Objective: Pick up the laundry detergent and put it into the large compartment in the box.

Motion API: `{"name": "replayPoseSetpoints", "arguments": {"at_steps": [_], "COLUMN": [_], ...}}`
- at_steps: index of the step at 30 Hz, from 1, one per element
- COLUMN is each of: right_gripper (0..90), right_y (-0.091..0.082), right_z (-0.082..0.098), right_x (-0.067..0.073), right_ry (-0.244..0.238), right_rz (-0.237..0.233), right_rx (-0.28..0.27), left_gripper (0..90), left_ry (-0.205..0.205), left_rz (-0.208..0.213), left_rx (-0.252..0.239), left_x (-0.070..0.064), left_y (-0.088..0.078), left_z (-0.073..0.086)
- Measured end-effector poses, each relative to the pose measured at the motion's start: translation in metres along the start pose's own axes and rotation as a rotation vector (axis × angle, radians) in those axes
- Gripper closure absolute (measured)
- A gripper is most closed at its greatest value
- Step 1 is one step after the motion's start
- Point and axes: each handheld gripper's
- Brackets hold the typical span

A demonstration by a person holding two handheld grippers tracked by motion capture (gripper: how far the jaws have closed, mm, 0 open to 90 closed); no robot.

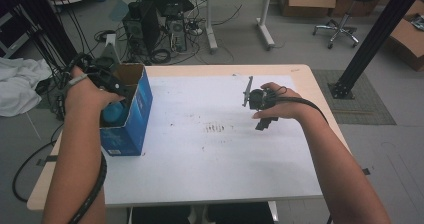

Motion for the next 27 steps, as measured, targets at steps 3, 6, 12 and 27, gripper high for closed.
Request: {"name": "replayPoseSetpoints", "arguments": {"at_steps": [3, 6, 12, 27], "right_gripper": [16.1, 16.1, 16.1, 16.1], "right_y": [-0.001, -0.002, -0.004, -0.008], "right_z": [0.0, 0.0, 0.001, 0.004], "right_x": [0.001, 0.001, 0.002, 0.003], "right_ry": [-0.001, -0.003, -0.001, 0.0], "right_rz": [0.001, 0.0, 0.003, 0.003], "right_rx": [-0.003, -0.009, -0.009, -0.014], "left_gripper": [23.0, 18.5, 15.0, 7.9], "left_ry": [0.009, 0.015, 0.04, 0.089], "left_rz": [-0.003, -0.015, -0.016, -0.014], "left_rx": [0.004, 0.004, -0.004, -0.015], "left_x": [-0.003, -0.005, -0.009, -0.019], "left_y": [-0.006, -0.013, -0.028, -0.044], "left_z": [0.0, -0.001, 0.0, 0.001]}}
Point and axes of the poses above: each handheld gripper's, and its own axes: y roughly forward along the jaws, z roughly out of its underside, x roughly to its left, and after that the axes turned 10 degrees about -x, right-handed
